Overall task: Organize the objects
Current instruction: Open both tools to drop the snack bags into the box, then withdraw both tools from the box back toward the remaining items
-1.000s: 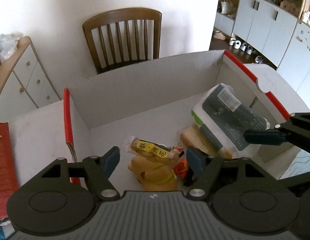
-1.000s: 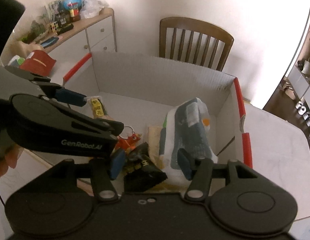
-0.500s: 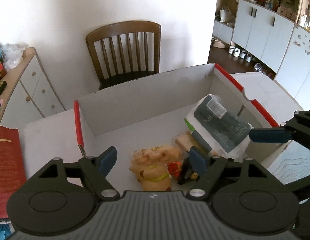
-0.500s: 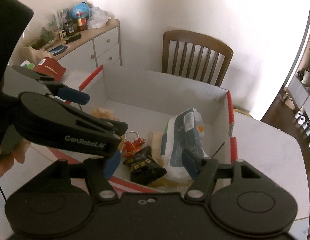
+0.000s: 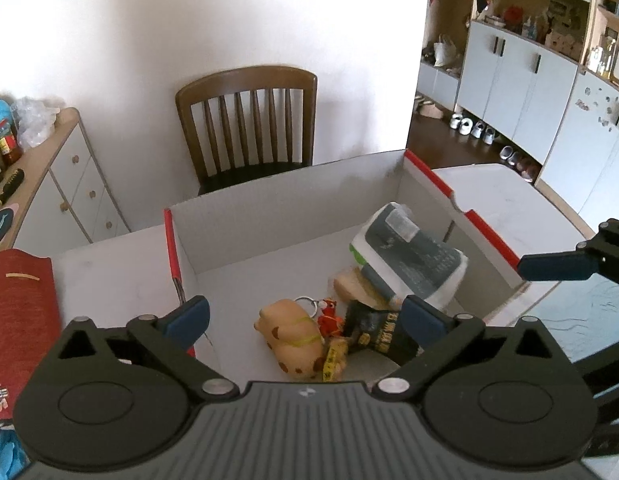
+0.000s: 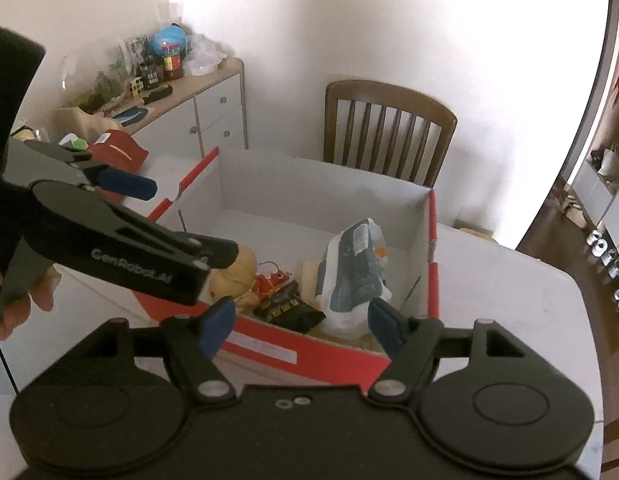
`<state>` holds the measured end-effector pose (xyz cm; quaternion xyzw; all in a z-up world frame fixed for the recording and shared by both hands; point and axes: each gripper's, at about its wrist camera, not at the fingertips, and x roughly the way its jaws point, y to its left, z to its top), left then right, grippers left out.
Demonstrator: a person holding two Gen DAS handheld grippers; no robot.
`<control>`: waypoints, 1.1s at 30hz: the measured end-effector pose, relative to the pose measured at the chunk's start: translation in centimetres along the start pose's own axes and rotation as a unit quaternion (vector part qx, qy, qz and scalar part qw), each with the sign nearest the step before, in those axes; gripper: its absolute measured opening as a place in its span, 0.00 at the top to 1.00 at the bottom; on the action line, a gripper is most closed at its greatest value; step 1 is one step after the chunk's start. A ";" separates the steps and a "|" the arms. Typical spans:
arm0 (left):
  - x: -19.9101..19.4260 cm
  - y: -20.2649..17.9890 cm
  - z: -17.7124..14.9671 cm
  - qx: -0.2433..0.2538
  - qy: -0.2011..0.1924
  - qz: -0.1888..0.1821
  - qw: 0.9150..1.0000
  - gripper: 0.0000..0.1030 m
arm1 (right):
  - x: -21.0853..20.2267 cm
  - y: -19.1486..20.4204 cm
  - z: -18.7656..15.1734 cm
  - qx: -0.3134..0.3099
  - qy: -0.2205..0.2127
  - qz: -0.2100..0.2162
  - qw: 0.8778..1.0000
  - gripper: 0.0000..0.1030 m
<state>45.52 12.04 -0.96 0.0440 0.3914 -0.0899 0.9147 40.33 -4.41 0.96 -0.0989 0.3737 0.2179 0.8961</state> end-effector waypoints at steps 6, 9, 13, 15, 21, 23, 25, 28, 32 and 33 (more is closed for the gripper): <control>-2.7 -0.6 -1.1 -0.010 -0.017 -0.006 1.000 0.01 | -2.7 -0.2 -0.6 0.005 -0.014 0.004 1.000 0.27; -4.5 -1.0 -1.7 -0.013 -0.029 -0.010 0.999 0.01 | -4.2 -0.2 -1.0 0.004 -0.021 0.008 1.000 0.27; -6.9 -1.7 -2.4 -0.017 -0.043 -0.026 0.999 0.01 | -6.1 0.4 -1.9 -0.013 -0.033 0.007 0.999 0.24; -8.0 -2.0 -2.9 -0.016 -0.049 -0.029 0.998 0.01 | -6.9 0.7 -2.3 -0.017 -0.036 0.006 0.999 0.24; -10.3 -3.0 -4.6 -0.020 -0.055 -0.033 0.998 0.00 | -9.3 1.1 -3.9 -0.011 -0.045 0.013 0.999 0.20; -10.9 -3.4 -5.3 -0.017 -0.052 -0.032 0.998 0.01 | -10.0 1.1 -4.6 -0.003 -0.048 0.012 0.999 0.17; -11.4 -3.8 -6.0 -0.013 -0.054 -0.026 0.998 0.01 | -10.6 1.0 -5.3 0.006 -0.051 0.012 0.999 0.16; -12.2 -4.4 -7.2 -0.017 -0.061 -0.017 0.998 0.01 | -11.3 0.7 -6.6 0.018 -0.051 0.008 0.999 0.13; -12.9 -5.3 -8.8 -0.013 -0.060 -0.025 0.998 0.01 | -12.1 0.1 -8.4 0.041 -0.053 0.004 0.998 0.06; -13.1 -5.6 -9.2 -0.011 -0.061 -0.026 0.998 0.01 | -12.3 0.1 -8.8 0.044 -0.055 0.001 0.998 0.05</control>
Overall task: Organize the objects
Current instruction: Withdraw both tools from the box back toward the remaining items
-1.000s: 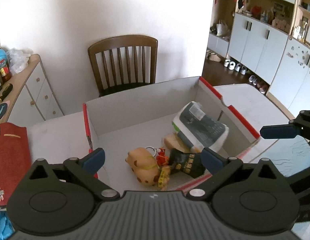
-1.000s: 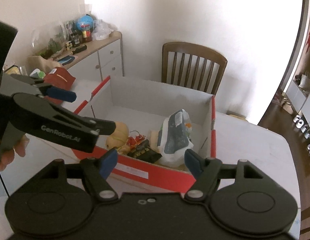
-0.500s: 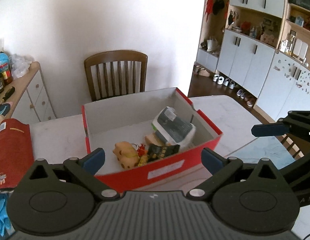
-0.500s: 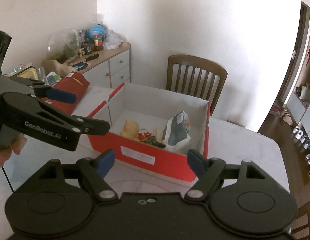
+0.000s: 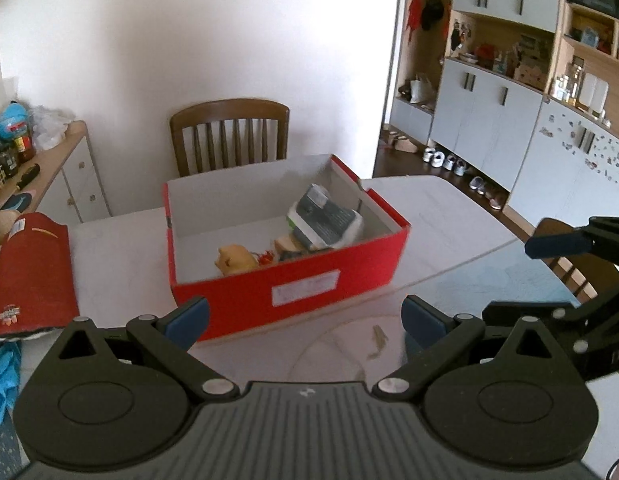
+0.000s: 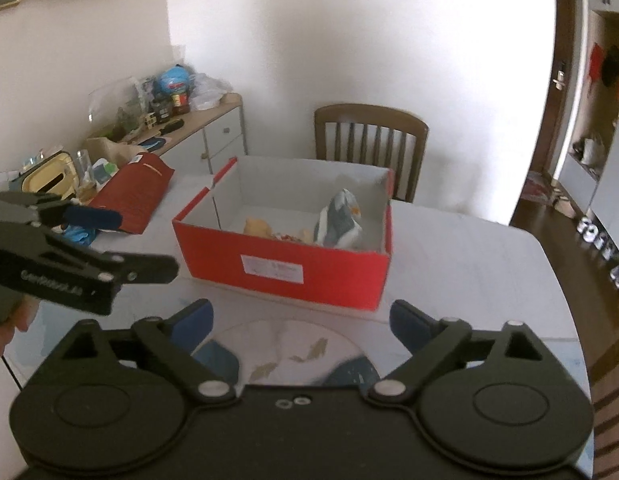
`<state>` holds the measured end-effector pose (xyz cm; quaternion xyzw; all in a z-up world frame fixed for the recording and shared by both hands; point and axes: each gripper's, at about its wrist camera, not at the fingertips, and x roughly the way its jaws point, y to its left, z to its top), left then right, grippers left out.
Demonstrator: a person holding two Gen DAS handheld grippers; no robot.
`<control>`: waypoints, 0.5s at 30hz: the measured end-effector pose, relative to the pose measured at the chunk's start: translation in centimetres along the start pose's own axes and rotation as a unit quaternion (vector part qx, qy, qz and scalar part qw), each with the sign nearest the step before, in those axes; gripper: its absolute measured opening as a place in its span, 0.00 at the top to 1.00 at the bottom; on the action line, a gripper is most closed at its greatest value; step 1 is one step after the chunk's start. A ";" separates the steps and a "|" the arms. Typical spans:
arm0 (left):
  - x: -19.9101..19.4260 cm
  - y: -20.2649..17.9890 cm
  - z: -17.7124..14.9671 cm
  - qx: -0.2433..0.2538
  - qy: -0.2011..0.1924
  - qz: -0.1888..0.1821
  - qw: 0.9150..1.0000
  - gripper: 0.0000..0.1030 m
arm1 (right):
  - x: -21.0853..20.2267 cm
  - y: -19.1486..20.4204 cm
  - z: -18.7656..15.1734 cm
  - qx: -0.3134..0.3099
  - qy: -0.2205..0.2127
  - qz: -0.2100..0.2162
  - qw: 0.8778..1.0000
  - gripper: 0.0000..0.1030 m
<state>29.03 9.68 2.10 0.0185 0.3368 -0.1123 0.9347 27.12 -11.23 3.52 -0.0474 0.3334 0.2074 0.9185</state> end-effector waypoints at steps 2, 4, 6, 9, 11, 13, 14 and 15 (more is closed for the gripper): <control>-0.3 -0.6 -1.0 0.006 -0.001 -0.001 1.000 0.01 | -0.5 -0.2 -1.0 0.002 -0.003 -0.009 1.000 0.03; -0.5 -1.1 -2.0 0.010 0.001 -0.005 1.000 0.01 | -0.7 -0.4 -1.8 0.008 -0.002 -0.017 1.000 0.03; -0.5 -1.6 -3.1 0.011 0.009 -0.010 1.000 0.01 | -0.9 -0.8 -2.8 0.020 0.002 -0.022 1.000 0.03; -0.3 -2.3 -4.8 0.017 0.022 -0.017 0.999 0.01 | -0.9 -1.5 -4.2 0.040 0.012 -0.032 0.999 0.03; 0.1 -2.9 -6.0 0.021 0.034 -0.021 0.999 0.01 | -0.7 -1.9 -5.2 0.052 0.023 -0.037 0.998 0.03; 0.5 -3.4 -7.2 0.026 0.045 -0.029 0.998 0.01 | -0.6 -2.2 -6.2 0.059 0.033 -0.040 0.997 0.03; 0.6 -3.6 -7.7 0.029 0.049 -0.031 0.998 0.01 | -0.5 -2.3 -6.6 0.063 0.037 -0.041 0.996 0.03; 0.8 -3.8 -8.3 0.031 0.053 -0.034 0.998 0.01 | -0.4 -2.3 -7.1 0.066 0.042 -0.042 0.996 0.03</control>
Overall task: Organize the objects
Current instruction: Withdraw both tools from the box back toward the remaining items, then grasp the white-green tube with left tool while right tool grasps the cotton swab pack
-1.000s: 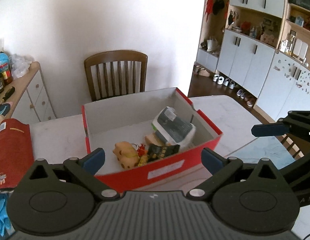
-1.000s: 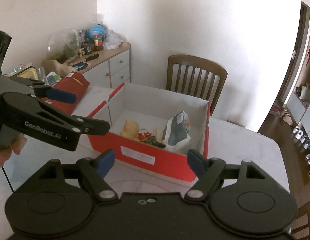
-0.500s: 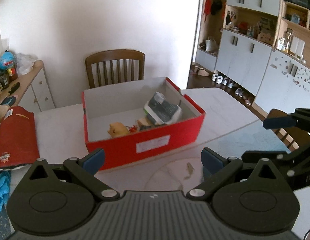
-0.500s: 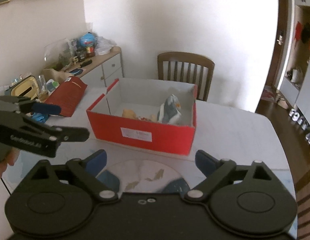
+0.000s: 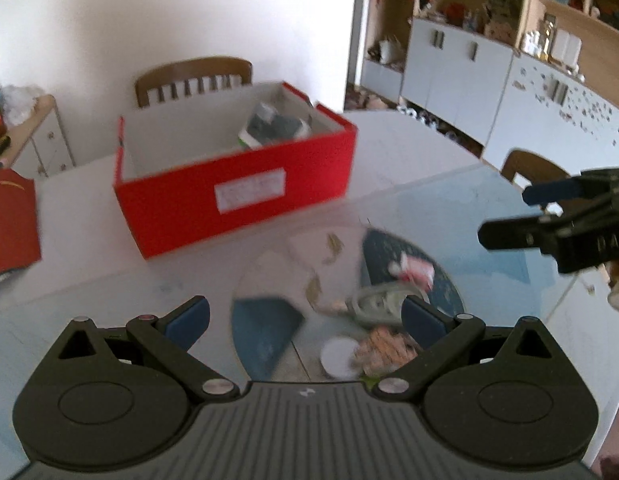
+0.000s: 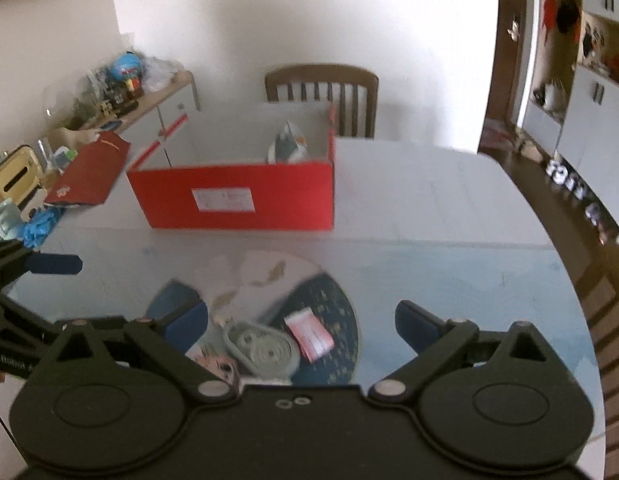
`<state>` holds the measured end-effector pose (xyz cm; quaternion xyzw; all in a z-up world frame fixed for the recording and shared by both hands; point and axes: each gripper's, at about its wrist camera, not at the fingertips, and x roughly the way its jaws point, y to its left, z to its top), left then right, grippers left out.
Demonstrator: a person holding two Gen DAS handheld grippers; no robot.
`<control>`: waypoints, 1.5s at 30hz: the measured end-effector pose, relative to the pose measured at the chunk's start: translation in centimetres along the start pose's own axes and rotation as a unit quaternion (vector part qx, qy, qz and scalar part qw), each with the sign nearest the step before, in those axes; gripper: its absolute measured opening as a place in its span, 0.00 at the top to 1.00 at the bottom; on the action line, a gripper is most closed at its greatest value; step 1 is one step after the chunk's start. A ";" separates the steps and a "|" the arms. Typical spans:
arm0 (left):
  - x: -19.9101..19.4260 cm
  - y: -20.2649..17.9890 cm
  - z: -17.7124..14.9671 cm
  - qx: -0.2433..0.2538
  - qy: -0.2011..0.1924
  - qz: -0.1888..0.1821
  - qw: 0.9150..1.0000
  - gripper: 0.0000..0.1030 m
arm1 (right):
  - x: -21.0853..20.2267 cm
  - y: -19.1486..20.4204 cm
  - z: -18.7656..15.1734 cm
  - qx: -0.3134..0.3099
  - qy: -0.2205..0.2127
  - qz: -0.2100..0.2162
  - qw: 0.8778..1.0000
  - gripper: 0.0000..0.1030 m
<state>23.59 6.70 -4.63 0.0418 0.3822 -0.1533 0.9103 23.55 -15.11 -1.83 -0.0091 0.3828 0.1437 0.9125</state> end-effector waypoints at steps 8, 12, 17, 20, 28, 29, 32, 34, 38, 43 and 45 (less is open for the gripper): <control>2.5 -1.9 -3.6 0.007 0.037 0.001 0.999 0.00 | 1.8 -0.2 -3.4 0.004 0.045 -0.014 0.999 0.03; 3.8 -2.9 -4.4 0.004 0.052 0.005 0.999 0.00 | 2.9 -0.5 -4.3 0.003 0.065 -0.022 0.998 0.04; 5.0 -3.5 -4.5 -0.027 0.061 0.026 0.997 0.00 | 3.7 -0.8 -5.4 -0.001 0.086 -0.024 0.996 0.06; 5.7 -3.9 -4.6 -0.039 0.067 0.033 0.996 0.00 | 3.7 -1.1 -5.7 0.003 0.091 -0.024 0.996 0.06; 7.2 -4.3 -4.7 -0.044 0.081 0.049 0.995 0.00 | 4.2 -1.5 -6.0 0.002 0.099 -0.021 0.995 0.07; 7.3 -4.5 -4.7 -0.037 0.084 0.047 0.995 0.00 | 4.2 -1.5 -5.9 0.003 0.099 -0.019 0.995 0.07; 7.9 -4.4 -5.4 -0.034 0.113 0.035 0.992 0.00 | 4.2 -1.5 -5.9 0.000 0.099 -0.011 0.995 0.07; 7.8 -4.6 -5.9 -0.013 0.114 0.042 0.992 0.00 | 4.3 -1.2 -5.9 -0.008 0.099 -0.006 0.995 0.07; 6.8 -3.7 -6.7 0.002 0.114 0.030 0.993 0.00 | 4.5 -0.5 -6.0 -0.027 0.101 0.006 0.994 0.07; 5.7 -2.0 -7.7 0.009 0.120 0.024 0.992 0.00 | 5.4 0.4 -6.6 -0.040 0.115 0.013 0.992 0.09; 5.3 -1.4 -8.1 0.007 0.123 0.025 0.992 0.00 | 5.7 0.7 -6.9 -0.046 0.120 0.015 0.992 0.09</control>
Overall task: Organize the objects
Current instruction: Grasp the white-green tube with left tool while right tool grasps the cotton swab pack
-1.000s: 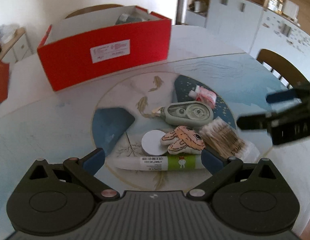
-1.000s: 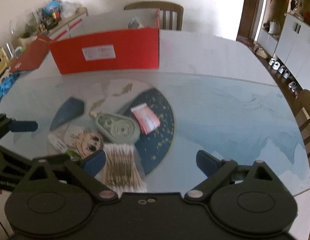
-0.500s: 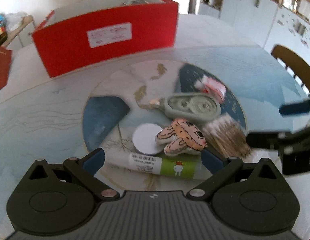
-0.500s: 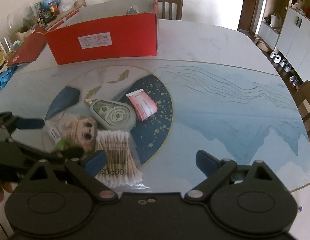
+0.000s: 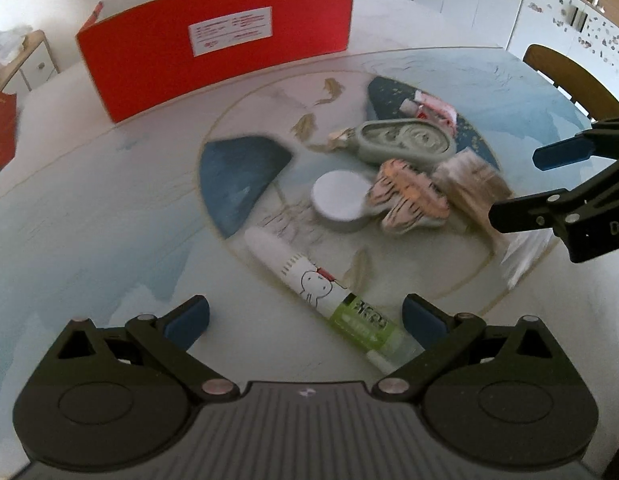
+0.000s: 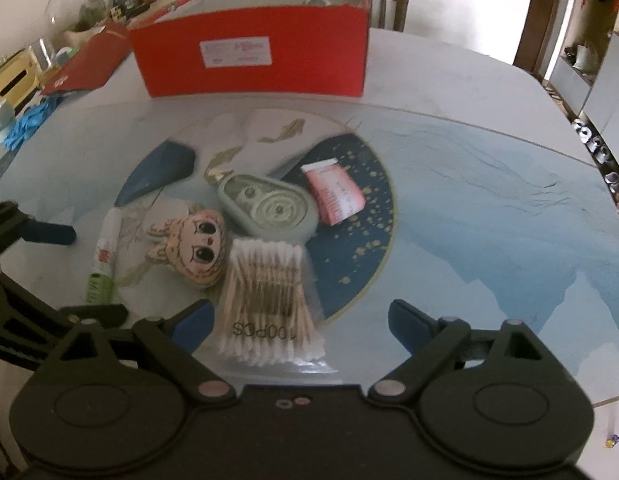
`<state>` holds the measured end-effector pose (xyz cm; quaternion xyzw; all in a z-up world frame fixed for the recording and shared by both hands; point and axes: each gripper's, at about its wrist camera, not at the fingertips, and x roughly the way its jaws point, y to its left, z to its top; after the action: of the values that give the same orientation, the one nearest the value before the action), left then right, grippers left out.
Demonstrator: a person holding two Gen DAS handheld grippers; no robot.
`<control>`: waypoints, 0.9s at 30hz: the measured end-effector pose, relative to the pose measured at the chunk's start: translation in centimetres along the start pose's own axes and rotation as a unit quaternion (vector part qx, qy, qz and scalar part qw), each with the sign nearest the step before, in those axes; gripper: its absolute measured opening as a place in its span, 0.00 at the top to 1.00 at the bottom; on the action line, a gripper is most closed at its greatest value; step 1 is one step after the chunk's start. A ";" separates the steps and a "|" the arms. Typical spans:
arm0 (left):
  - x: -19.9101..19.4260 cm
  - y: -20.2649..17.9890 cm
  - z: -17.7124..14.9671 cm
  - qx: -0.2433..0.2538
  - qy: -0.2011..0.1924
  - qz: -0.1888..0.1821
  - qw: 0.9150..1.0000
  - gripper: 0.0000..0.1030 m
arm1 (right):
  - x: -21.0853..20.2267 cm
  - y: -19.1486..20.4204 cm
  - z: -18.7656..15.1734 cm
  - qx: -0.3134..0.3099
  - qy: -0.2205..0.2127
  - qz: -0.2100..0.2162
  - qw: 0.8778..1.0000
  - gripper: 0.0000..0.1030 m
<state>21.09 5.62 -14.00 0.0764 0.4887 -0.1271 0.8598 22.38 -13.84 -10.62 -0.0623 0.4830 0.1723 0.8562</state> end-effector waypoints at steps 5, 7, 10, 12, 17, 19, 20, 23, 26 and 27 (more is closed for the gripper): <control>-0.6 1.2 -0.8 -0.007 0.005 -0.001 1.000 0.00 | 0.9 0.8 -0.3 -0.016 0.011 -0.002 1.000 0.11; -0.8 1.5 -1.0 -0.017 0.005 0.003 1.000 0.00 | 1.1 0.9 -0.3 -0.017 0.013 -0.002 1.000 0.13; -1.1 1.6 -1.4 -0.035 0.001 0.005 0.999 0.01 | 1.3 1.3 -0.3 -0.025 0.010 -0.010 1.000 0.13; -1.3 1.4 -1.6 -0.047 -0.002 0.008 0.999 0.01 | 1.4 1.6 -0.2 -0.027 0.008 -0.009 1.000 0.15; -2.0 0.6 -2.0 -0.051 -0.017 0.030 0.998 0.22 | 1.1 2.3 0.0 -0.037 0.004 -0.007 0.999 0.29; -2.3 0.4 -1.8 -0.053 -0.021 0.028 0.998 0.35 | 0.9 2.4 -0.1 -0.038 0.005 -0.005 0.999 0.33; -2.4 0.3 -1.7 -0.053 -0.022 0.024 0.998 0.44 | 0.8 2.5 -0.1 -0.039 0.005 -0.005 0.999 0.38; -2.5 0.0 -1.4 -0.055 -0.024 0.010 0.998 0.65 | 0.5 2.6 -0.3 -0.037 0.006 -0.006 0.999 0.50; -2.5 -0.1 -1.4 -0.054 -0.024 0.010 0.998 0.76 | 0.3 2.6 -0.4 -0.031 0.006 -0.007 0.999 0.59; -2.5 -0.1 -1.4 -0.055 -0.024 0.009 0.998 0.82 | 0.3 2.6 -0.4 -0.029 0.006 -0.007 1.000 0.60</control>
<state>18.67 6.29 -12.58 0.0306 0.4733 -0.0942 0.8753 21.27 -11.50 -10.89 -0.0913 0.4829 0.1802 0.8521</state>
